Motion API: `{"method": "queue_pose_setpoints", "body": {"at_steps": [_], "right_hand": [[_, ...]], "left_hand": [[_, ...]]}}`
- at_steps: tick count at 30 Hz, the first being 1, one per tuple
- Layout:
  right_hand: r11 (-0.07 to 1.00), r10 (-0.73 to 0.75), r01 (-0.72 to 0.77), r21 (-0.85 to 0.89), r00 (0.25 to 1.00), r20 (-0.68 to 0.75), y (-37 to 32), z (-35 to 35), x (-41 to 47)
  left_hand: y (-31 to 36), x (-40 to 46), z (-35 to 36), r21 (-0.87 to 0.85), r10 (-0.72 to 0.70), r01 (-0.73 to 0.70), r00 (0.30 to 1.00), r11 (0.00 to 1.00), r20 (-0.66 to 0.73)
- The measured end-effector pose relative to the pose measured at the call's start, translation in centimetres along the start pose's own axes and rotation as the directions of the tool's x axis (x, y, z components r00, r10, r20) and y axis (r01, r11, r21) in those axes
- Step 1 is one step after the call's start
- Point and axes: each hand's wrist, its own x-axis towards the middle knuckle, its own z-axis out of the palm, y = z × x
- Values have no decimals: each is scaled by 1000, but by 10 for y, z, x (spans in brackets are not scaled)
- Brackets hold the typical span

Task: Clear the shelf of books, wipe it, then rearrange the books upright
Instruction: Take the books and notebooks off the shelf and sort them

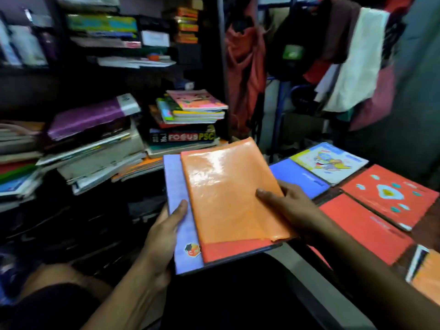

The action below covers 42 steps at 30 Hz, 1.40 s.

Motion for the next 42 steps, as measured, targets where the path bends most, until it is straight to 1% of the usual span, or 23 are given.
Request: {"method": "queue_pose_setpoints", "body": {"at_steps": [2,5,7,9,11,12,16,18,20,21,22,23,24,26,27,28,30,31,32,33,36,39,42], "right_hand": [[997,-43,53,61,988,-148,-6,-29,7],[955,23,100,280,915,-403,-10,-70,19],[927,122,80,367,861,-494,2,-86,30],[934,175,26,357,836,-520,21,-87,40],[945,210,-42,323,837,-505,44,-77,51],[938,241,-77,339,847,-474,51,-70,55],[873,343,-224,433,913,-220,52,-52,51],[862,345,-247,443,926,-155,47,-56,46],[874,340,-270,405,934,-112,42,-65,40],[887,341,-290,361,936,-85,40,-71,38],[911,343,-314,269,937,-66,37,-75,35],[935,337,-327,138,939,-63,35,-80,33],[948,313,-317,-36,946,-89,33,-86,30],[893,225,-270,-360,961,-161,28,-97,23],[874,168,-228,-429,971,-172,25,-100,19],[894,137,-187,-406,979,-150,20,-98,12],[972,141,-141,-188,990,-14,11,-86,-5],[985,144,-137,-105,988,63,8,-78,-12],[990,133,-126,-71,985,109,7,-71,-18],[993,114,-108,-53,988,108,7,-68,-24],[994,109,-110,-27,993,-32,14,-78,-35],[982,184,-177,68,975,-126,24,-107,-49],[967,212,-166,192,945,-248,34,-138,-68]], "left_hand": [[-4,5,10,2,31,-31,999,1000,15],[-1,11,12,35,81,-81,997,996,4],[1,14,7,57,89,-89,996,994,-8],[4,16,2,90,105,-104,994,991,-11],[5,16,-1,120,123,-119,992,986,-25],[5,17,-2,126,133,-127,991,984,-36],[4,19,-4,127,130,-123,991,984,-45],[2,19,-4,123,125,-119,991,985,-38],[-1,19,-2,117,112,-108,993,987,-30],[-1,19,0,107,102,-99,995,989,-22],[-2,20,1,98,95,-93,995,991,-14],[-3,20,4,94,91,-90,996,991,-5],[-4,19,7,91,90,-90,996,992,3],[-4,18,15,84,82,-83,997,993,11],[-3,17,19,74,77,-78,997,994,17],[-3,18,23,65,73,-75,997,995,29],[-5,19,32,40,58,-60,996,997,66],[-7,20,39,31,43,-46,995,998,85],[-10,20,47,18,28,-30,994,999,104],[-14,20,56,6,5,-6,993,1000,120],[-28,17,79,-19,-53,56,989,998,141],[-42,15,88,-4,-41,42,990,999,139],[-49,14,93,32,-21,16,989,999,143]]}}
